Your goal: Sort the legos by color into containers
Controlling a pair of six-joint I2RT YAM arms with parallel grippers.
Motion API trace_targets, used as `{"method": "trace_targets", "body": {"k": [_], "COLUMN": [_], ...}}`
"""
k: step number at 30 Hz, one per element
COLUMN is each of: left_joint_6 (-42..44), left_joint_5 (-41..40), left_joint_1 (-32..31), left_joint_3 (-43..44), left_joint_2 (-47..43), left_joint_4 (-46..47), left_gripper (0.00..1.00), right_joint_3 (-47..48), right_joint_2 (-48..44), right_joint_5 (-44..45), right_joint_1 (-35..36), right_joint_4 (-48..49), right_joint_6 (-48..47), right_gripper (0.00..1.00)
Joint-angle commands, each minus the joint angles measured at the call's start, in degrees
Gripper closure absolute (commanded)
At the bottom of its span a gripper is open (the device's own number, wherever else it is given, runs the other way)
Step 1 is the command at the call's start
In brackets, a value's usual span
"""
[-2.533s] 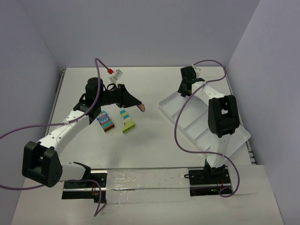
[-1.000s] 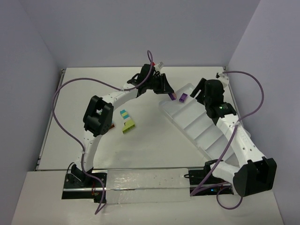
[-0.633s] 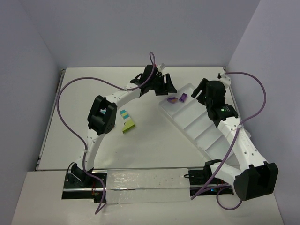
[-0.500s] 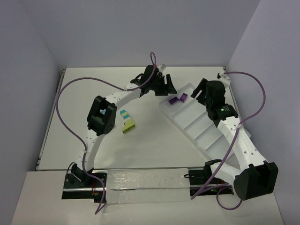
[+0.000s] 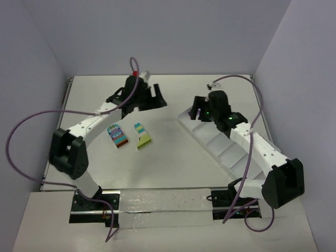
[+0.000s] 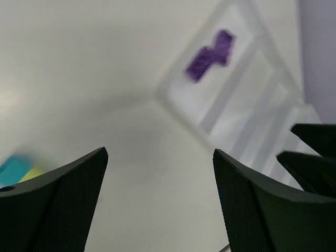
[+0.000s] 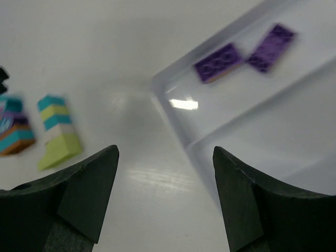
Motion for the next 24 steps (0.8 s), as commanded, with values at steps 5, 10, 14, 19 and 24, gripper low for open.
{"method": "trace_targets", "body": {"k": [5,10,14,19,24], "left_joint_6": [-5.0,-7.59,-9.36,-12.75,-13.74], "left_joint_5": [-13.81,-17.6,-20.17,-22.54,-23.77], "left_joint_1": [13.14,16.28,17.83,19.58,21.11], "left_joint_3": [-15.41,-18.49,-19.01,-21.18,-21.44], "left_joint_2": [-15.57,-19.71,-20.98,-24.73,-27.68], "left_joint_4": [-7.06,-8.38,-9.91,-11.3,-12.48], "left_gripper": [0.05,0.03,0.01,0.01,0.01], "right_joint_3": [9.4,16.53,22.33,35.27,46.42], "right_joint_2": [15.61,24.41,29.89,39.45,48.19], "right_joint_5": [-0.47,0.73,0.89,1.55,2.36], "right_joint_1": [19.21,24.9,25.82,25.91,25.83], "right_joint_4": [1.12,-1.68,-3.42,-7.97,-12.94], "right_joint_6": [-6.48,-6.45,-5.52,-5.43,-5.78], "right_gripper": [0.16,0.14,0.14,0.17,0.16]}}
